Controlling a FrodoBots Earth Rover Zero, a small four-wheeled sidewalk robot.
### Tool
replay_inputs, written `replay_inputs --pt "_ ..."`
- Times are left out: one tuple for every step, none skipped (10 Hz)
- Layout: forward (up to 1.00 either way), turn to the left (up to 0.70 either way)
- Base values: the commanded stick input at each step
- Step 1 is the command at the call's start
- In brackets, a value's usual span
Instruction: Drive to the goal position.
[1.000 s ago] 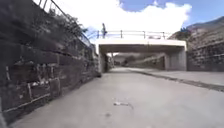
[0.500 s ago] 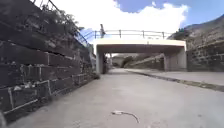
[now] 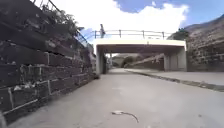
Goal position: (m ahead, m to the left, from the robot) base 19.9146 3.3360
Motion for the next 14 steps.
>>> replay_inputs --pt "-0.7 0.0" --pt "-0.7 0.0" --pt "-0.7 0.0" --pt "-0.7 0.0" --pt "-0.7 0.0" --pt "-0.7 0.0" --pt "-0.7 0.0" --pt "-0.7 0.0" --pt "-0.7 0.0" --pt "0.0 0.0" --pt "0.0 0.0" --pt "0.0 0.0" --pt "0.0 0.0" --pt "0.0 0.0"
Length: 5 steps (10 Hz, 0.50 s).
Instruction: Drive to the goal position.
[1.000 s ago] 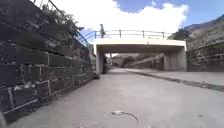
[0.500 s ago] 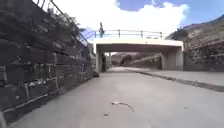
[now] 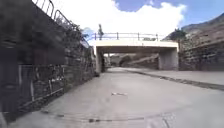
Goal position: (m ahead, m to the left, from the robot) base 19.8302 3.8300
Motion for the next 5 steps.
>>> replay_inputs --pt "0.0 0.0" --pt "0.0 0.0" --pt "0.0 0.0" --pt "0.0 0.0" --pt "0.23 0.0"
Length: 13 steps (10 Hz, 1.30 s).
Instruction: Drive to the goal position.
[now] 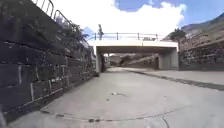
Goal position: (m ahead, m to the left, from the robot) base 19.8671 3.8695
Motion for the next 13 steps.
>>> replay_inputs --pt "0.6 0.0" --pt "0.7 0.0" --pt "0.7 0.0" --pt "0.7 0.0" --pt "0.7 0.0" --pt "0.7 0.0" --pt "0.7 0.0" --pt "0.0 0.0" --pt "0.0 0.0" --pt "0.0 0.0" --pt "0.0 0.0" --pt "0.7 0.0" --pt "0.7 0.0"
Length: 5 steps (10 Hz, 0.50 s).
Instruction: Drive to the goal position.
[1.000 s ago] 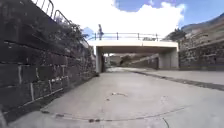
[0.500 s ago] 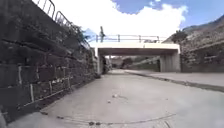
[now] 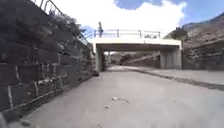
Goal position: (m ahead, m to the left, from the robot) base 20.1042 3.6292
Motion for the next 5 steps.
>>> replay_inputs --pt "0.7 0.0" --pt "0.7 0.0" --pt "0.7 0.0" --pt "0.7 0.0" --pt "0.7 0.0"
